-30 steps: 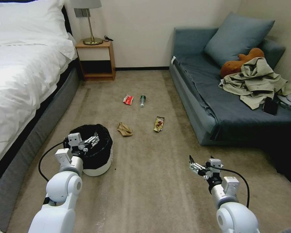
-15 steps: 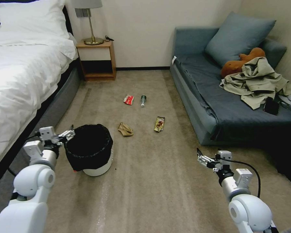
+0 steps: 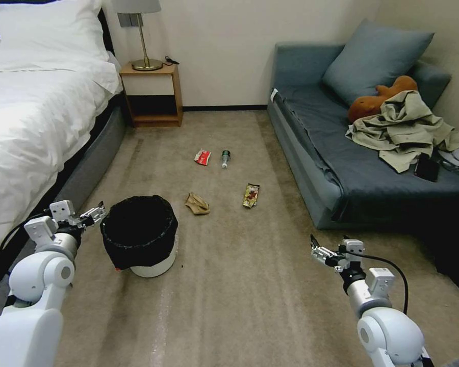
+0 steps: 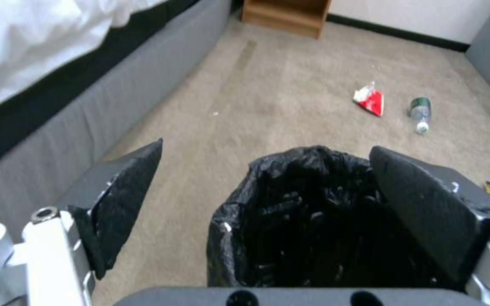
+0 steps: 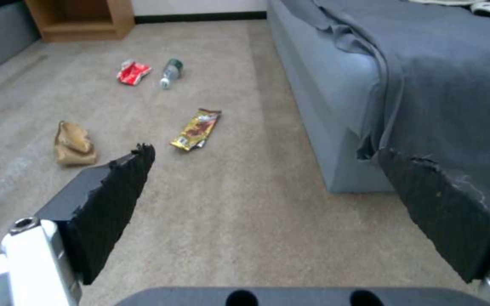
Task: Pick up the trash bin, then pick up the garbage on the floor and place it into the trash bin.
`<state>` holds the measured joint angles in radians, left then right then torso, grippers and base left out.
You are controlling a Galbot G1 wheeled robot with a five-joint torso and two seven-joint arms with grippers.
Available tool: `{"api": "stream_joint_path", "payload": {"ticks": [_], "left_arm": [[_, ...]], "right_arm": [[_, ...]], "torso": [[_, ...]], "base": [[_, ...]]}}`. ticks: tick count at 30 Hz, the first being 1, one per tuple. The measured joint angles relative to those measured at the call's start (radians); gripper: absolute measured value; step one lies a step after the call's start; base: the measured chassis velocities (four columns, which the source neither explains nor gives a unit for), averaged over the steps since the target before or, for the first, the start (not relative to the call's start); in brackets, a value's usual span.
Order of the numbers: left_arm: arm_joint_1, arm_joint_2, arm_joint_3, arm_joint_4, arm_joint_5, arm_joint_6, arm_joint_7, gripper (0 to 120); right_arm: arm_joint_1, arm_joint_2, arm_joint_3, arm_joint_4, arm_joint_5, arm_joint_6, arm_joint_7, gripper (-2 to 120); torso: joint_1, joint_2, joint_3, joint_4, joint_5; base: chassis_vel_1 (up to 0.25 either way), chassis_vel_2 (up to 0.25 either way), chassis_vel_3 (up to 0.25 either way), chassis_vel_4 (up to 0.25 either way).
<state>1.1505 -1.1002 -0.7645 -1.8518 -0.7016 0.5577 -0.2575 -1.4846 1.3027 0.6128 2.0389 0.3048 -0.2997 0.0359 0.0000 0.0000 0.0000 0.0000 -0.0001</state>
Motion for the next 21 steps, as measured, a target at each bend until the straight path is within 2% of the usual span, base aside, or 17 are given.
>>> {"api": "stream_joint_path", "payload": {"ticks": [1,2,5,6,8,10,11,14,16,21], "left_arm": [[-0.016,0.013,0.005,0.007,-0.045,0.031,-0.023,98],[-0.016,0.013,0.005,0.007,-0.045,0.031,-0.023,98],[-0.050,0.051,0.028,0.041,-0.094,0.085,-0.052,98],[-0.050,0.051,0.028,0.041,-0.094,0.085,-0.052,98],[-0.078,0.083,0.060,0.077,-0.100,0.121,-0.064,98],[-0.084,0.090,0.069,0.085,-0.101,0.129,-0.065,98],[-0.097,0.102,0.088,0.102,-0.101,0.141,-0.069,98],[-0.113,0.110,0.110,0.121,-0.101,0.151,-0.075,98],[-0.144,0.116,0.148,0.159,-0.100,0.162,-0.079,97],[-0.176,0.116,0.184,0.203,-0.095,0.169,-0.085,97]], "right_arm": [[-0.002,0.001,0.000,-0.005,-0.006,0.006,0.000,100],[-0.002,0.001,0.000,-0.005,-0.006,0.006,0.000,100],[-0.008,0.007,0.001,-0.011,-0.017,0.015,0.000,100],[-0.008,0.007,0.001,-0.011,-0.017,0.015,0.000,100],[-0.009,0.013,0.001,-0.018,-0.028,0.021,0.000,100],[-0.009,0.015,0.000,-0.020,-0.031,0.022,0.000,100],[-0.009,0.019,-0.002,-0.024,-0.037,0.024,0.000,100],[-0.009,0.022,-0.004,-0.027,-0.042,0.026,0.000,100],[-0.007,0.028,-0.008,-0.030,-0.045,0.026,0.000,100],[-0.004,0.034,-0.011,-0.034,-0.051,0.026,0.000,100]], "torso": [[0.000,0.000,0.000,0.0000,0.0001],[0.000,0.000,0.000,0.0000,0.0001],[0.000,0.000,0.000,0.0000,0.0001],[0.000,0.000,0.000,0.0000,0.0001],[0.000,0.000,0.000,0.0000,0.0000],[0.000,0.000,0.000,0.0000,0.0000],[0.000,0.000,0.000,0.0000,0.0001],[0.000,0.000,0.000,0.0000,0.0001],[0.000,0.000,0.000,0.0000,0.0001],[0.000,0.000,0.000,0.0000,0.0000]], "base": [[0.000,0.000,0.000,0.000],[0.000,0.000,0.000,0.000],[0.000,0.000,0.000,0.000],[0.000,0.000,0.000,0.000],[0.000,0.000,0.000,0.000],[0.000,0.000,0.000,0.000],[0.000,0.000,0.000,0.000],[0.000,0.000,0.000,0.000],[0.000,0.000,0.000,0.000],[0.000,0.000,0.000,0.000]]}}
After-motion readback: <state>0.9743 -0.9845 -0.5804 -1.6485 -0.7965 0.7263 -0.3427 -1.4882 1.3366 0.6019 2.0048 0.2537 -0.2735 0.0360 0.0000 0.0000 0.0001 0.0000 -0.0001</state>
